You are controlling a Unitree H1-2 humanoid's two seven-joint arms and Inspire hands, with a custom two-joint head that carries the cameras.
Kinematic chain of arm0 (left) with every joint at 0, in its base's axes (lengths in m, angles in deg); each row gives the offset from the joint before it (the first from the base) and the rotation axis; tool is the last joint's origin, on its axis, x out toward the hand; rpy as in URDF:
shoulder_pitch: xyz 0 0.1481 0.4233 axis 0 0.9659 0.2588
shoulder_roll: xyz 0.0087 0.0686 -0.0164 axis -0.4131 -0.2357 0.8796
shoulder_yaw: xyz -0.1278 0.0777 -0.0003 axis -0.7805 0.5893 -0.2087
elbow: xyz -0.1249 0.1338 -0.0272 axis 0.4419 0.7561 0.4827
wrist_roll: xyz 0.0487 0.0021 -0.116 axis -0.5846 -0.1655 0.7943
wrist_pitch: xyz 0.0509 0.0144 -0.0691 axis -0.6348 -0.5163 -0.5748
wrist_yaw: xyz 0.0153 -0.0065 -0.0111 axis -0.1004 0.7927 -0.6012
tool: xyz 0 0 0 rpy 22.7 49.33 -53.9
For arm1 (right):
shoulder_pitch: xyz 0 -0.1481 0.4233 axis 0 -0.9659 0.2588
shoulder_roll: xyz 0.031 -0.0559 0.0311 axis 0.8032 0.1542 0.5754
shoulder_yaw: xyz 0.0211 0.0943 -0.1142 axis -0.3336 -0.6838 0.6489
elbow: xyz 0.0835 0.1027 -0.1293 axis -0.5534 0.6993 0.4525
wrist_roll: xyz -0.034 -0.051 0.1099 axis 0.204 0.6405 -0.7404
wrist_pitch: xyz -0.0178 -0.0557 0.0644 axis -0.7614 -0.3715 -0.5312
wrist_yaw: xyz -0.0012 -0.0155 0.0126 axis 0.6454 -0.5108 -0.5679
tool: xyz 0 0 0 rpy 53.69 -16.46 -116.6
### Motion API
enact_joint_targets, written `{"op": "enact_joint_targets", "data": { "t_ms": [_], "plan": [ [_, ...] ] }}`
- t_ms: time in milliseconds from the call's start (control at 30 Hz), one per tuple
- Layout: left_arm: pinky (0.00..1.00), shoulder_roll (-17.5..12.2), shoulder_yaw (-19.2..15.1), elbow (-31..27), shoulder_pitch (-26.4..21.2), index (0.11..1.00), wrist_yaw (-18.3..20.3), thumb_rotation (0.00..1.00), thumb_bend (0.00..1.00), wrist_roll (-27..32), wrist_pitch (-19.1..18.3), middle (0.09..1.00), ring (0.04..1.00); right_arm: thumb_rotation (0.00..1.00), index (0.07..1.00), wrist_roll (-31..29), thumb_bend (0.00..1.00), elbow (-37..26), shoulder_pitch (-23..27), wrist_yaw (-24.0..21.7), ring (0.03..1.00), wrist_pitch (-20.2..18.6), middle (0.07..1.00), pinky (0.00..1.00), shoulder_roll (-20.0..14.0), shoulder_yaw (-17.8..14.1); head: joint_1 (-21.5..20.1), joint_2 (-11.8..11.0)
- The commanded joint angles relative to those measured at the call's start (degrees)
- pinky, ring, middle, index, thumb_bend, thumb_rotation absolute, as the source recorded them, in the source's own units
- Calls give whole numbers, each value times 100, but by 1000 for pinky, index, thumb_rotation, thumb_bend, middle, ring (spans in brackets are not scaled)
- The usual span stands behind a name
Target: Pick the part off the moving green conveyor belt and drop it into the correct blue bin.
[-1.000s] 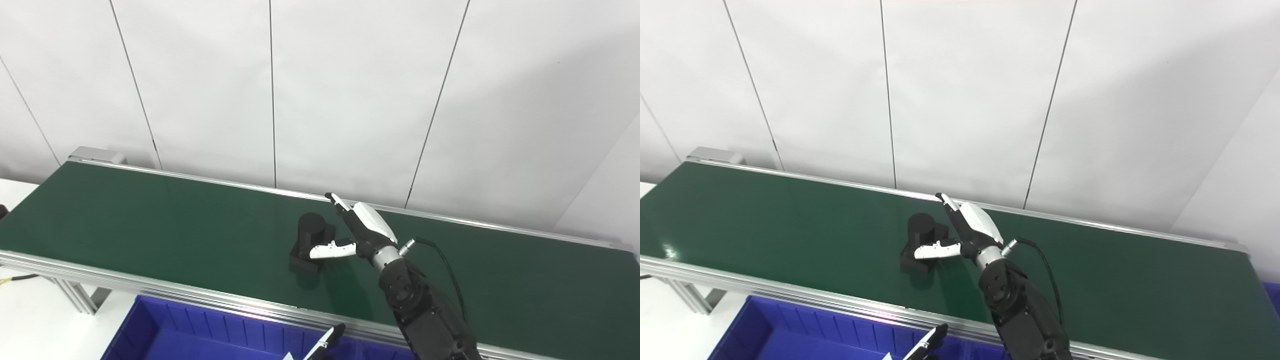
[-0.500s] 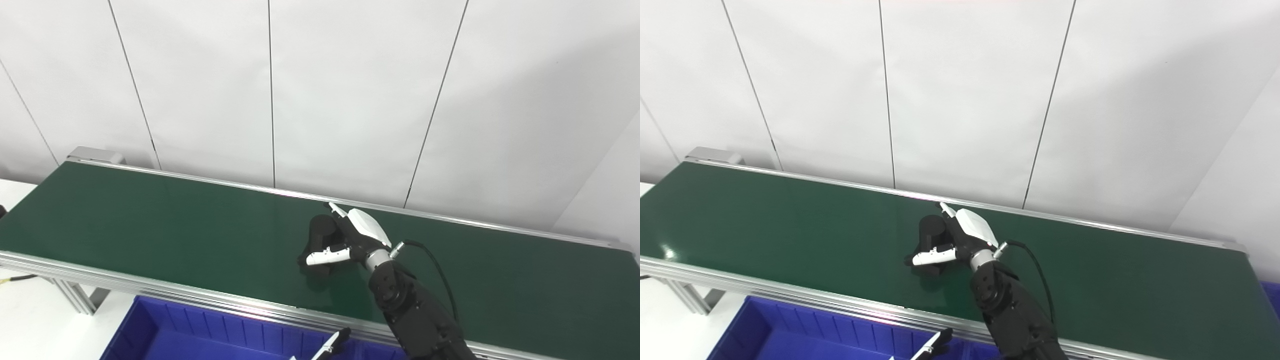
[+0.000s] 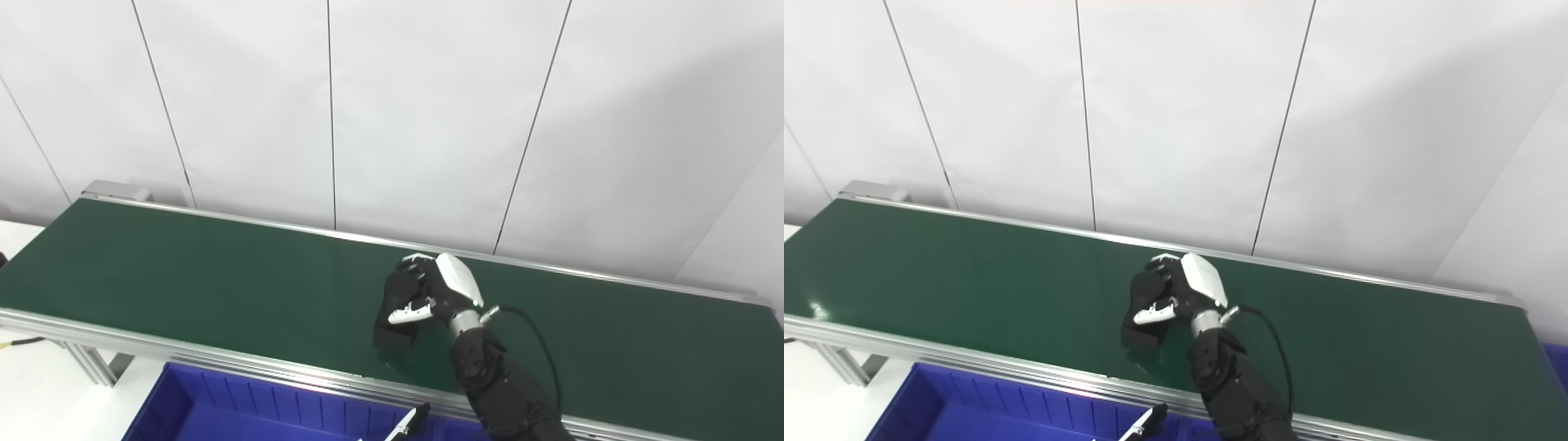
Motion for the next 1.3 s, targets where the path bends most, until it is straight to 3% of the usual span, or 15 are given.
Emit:
{"op": "enact_joint_targets", "data": {
  "t_ms": [0,200,567,667,800,867,1267],
  "plan": [
    [876,79,9,-181,-53,991,-36,801,923,46,23,992,962,0,506,-75,516,-31,124,147,345,298,461,282,115,-54,-1,-1],
    [869,66,-19,-142,-89,989,-43,800,920,63,18,994,961,0,531,-95,514,45,102,339,394,353,428,325,121,-85,-22,-5],
    [892,-26,-95,-49,-193,987,38,789,907,262,23,999,973,0,486,-210,522,-160,-174,690,285,490,478,209,75,-253,-178,19],
    [909,-64,-130,-25,-211,983,72,786,907,388,19,993,979,0,486,-245,521,-742,-468,700,280,478,477,207,-9,-349,-286,73],
    [913,-98,-198,8,-242,971,96,791,896,487,56,985,970,0,486,-248,519,-1978,-1053,549,303,328,477,247,-186,-484,-385,134],
    [913,-120,-216,8,-255,973,94,810,896,448,54,987,971,0,495,-221,514,-2395,-1244,459,312,221,423,252,-244,-531,-424,172],
    [913,-271,-377,-388,-189,969,161,839,886,476,-280,980,976,0,502,-244,516,-5458,-2832,-386,347,-442,419,258,-773,-941,-692,692]
  ]
}}
